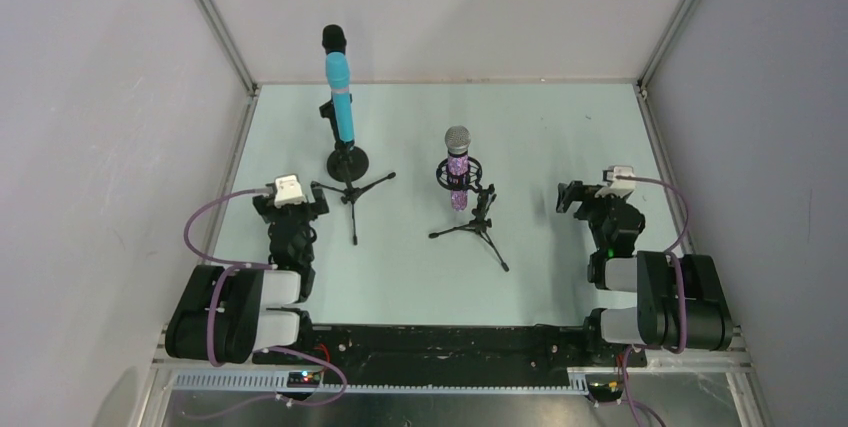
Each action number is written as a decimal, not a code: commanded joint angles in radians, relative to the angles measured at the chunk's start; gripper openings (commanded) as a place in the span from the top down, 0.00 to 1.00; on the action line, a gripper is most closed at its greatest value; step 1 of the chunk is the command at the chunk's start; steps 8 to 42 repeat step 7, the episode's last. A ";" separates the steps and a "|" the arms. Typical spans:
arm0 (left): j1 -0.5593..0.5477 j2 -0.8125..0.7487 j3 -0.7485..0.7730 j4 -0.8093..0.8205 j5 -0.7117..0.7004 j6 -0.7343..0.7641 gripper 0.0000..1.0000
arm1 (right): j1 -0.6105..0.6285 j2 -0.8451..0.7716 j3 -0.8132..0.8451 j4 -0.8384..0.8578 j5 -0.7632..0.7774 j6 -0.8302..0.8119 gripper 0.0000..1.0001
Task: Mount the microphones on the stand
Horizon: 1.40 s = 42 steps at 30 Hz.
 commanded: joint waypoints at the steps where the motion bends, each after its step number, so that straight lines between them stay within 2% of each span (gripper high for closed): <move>1: 0.005 -0.013 0.030 0.028 -0.004 -0.001 0.02 | 0.001 -0.010 0.036 -0.034 0.041 0.016 0.01; 7: 0.007 -0.013 0.034 0.018 0.003 0.004 0.02 | 0.044 0.006 0.097 -0.120 0.082 -0.022 0.01; 42: 0.007 -0.013 0.034 0.018 0.003 0.004 0.02 | 0.044 0.006 0.097 -0.120 0.082 -0.022 0.01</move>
